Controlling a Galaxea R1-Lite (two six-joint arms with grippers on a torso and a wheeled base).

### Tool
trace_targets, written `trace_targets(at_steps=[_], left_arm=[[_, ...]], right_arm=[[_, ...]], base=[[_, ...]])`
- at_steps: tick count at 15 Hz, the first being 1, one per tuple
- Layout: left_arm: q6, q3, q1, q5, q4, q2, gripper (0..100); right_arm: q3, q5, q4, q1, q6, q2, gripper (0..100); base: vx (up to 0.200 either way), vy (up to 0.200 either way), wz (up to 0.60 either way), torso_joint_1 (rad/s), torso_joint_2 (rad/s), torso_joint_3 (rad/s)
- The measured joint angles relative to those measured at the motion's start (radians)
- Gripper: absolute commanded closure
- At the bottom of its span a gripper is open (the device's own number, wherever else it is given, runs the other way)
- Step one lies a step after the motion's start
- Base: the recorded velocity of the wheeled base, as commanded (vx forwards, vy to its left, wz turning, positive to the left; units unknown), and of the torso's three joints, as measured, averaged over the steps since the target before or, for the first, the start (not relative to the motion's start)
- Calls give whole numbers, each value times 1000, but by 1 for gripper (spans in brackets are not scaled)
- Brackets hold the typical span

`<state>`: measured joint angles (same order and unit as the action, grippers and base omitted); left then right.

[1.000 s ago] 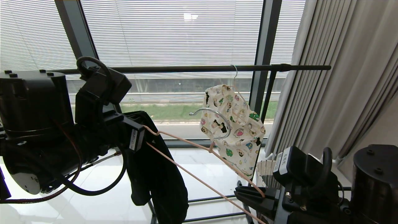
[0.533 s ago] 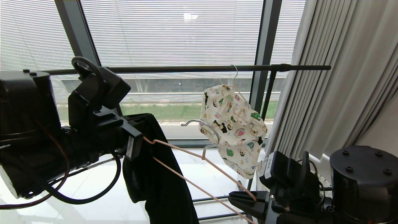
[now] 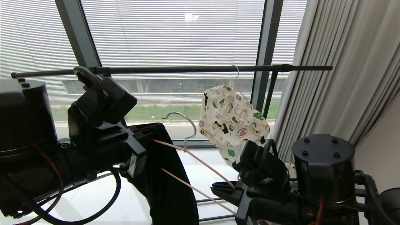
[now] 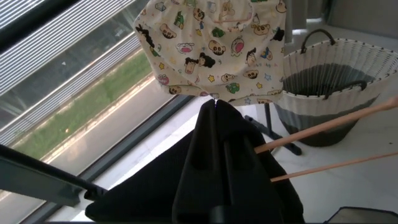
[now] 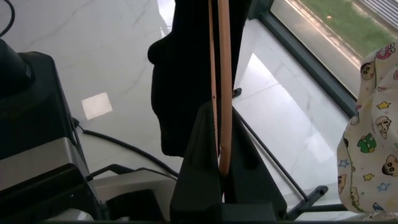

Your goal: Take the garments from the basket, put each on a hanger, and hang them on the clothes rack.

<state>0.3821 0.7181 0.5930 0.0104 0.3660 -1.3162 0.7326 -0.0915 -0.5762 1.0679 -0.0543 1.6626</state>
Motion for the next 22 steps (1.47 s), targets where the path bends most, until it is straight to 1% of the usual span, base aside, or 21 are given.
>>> trace_targets(at_steps=[4, 8, 11, 13, 17, 19, 22], left_arm=[[-5, 2, 11, 0, 0, 14, 100], [-18, 3, 41, -2, 0, 32, 100], [-17, 0, 44, -11, 0, 37, 100], [-14, -4, 44, -17, 2, 37, 100], [-14, -15, 27, -59, 5, 39, 100], [-14, -17, 20, -59, 5, 39, 100], [-11, -18, 19, -59, 5, 39, 100]], right_arm=[[59, 0, -2, 0, 12, 66, 100], [133, 4, -2, -1, 68, 121, 100], [185, 7, 0, -1, 79, 154, 100], [196, 14, 0, -1, 99, 164, 100], [203, 105, -1, -3, 170, 170, 100], [203, 115, -2, -4, 176, 169, 100], [205, 153, -10, -4, 182, 167, 100]], base=[[0, 0, 0, 0, 0, 0], [0, 0, 0, 0, 0, 0], [0, 0, 0, 0, 0, 0], [0, 0, 0, 0, 0, 0], [0, 0, 0, 0, 0, 0], [0, 0, 0, 0, 0, 0], [0, 0, 0, 0, 0, 0]])
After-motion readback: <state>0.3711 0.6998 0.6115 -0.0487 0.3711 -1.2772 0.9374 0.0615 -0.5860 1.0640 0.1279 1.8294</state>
